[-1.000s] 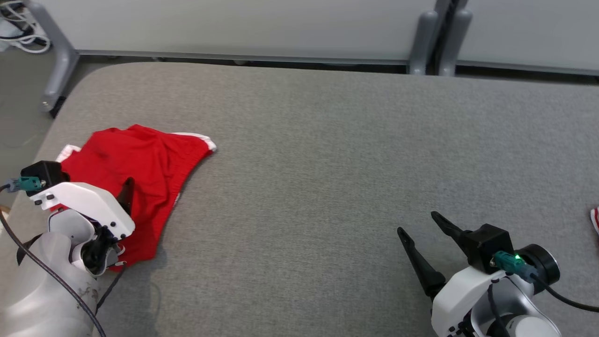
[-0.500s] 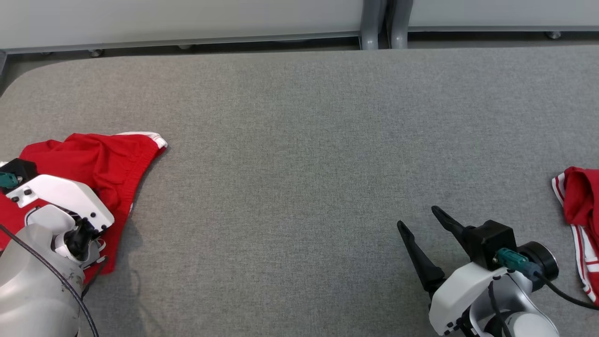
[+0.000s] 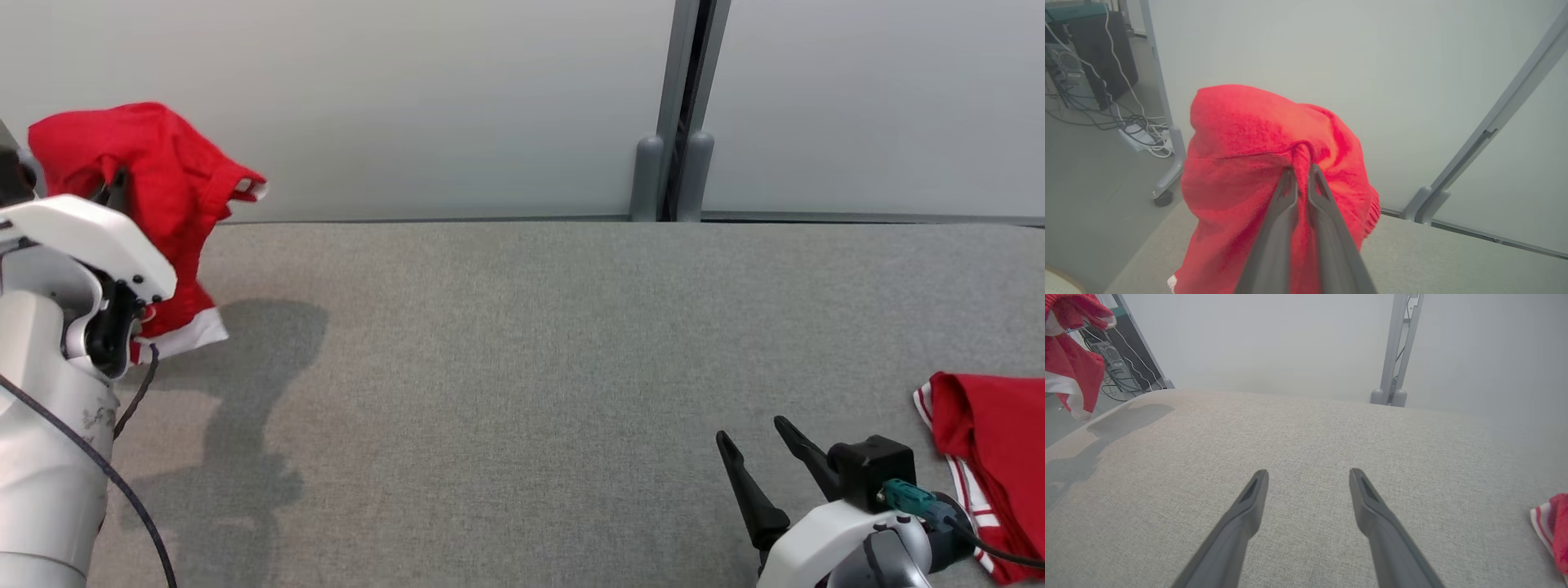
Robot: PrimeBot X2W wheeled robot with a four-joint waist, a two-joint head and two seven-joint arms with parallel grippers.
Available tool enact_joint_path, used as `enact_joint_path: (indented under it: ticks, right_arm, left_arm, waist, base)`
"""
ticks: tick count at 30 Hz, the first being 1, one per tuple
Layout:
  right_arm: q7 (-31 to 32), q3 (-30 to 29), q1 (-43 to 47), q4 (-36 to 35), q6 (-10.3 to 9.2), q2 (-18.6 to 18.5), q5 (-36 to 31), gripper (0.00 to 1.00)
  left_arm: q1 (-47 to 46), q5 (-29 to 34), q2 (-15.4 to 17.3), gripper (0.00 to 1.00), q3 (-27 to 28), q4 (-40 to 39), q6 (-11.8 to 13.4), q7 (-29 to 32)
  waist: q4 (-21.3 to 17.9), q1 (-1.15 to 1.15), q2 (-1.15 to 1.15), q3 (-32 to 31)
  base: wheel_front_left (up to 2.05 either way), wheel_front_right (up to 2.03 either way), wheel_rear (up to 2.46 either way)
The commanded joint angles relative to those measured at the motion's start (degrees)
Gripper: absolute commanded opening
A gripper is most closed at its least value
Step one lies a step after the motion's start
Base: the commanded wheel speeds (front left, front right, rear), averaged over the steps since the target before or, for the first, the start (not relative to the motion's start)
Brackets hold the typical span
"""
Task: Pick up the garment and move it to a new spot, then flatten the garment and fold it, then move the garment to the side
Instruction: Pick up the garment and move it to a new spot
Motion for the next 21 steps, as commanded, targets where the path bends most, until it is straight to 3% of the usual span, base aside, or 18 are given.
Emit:
enact_joint_path:
  ticks: [1,6,12,21]
  right_arm:
    - [-0.6,-1.0,1.1,0.2,0.01,0.1,0.0,1.00]
    - [-0.5,-4.3,3.7,-0.1,0.01,0.5,-0.9,1.00]
    - [0.6,-5.4,3.7,-2.1,0.01,0.7,-2.3,1.00]
    - [0.4,-4.5,2.2,-2.4,0.01,0.8,-1.6,1.00]
  left_arm:
    - [-1.3,0.8,-0.6,0.00,-1.0,-2.9,-0.4,0.0]
    - [1.4,0.1,-5.0,0.00,-2.9,-14.9,-0.3,0.6]
    - [9.2,0.0,-10.0,0.00,-5.6,-30.3,3.5,2.1]
    - [23.2,0.5,-13.5,0.00,-11.5,-36.4,7.5,3.3]
  waist:
    - [-1.0,0.00,0.00,-4.3]
    - [-4.3,0.00,0.00,-6.2]
    - [-12.0,0.00,0.00,-6.0]
    - [-22.1,0.00,0.00,-3.6]
  base:
    - [0.00,0.00,0.00]
    - [0.00,0.00,0.00]
    - [0.00,0.00,0.00]
    - [0.00,0.00,0.00]
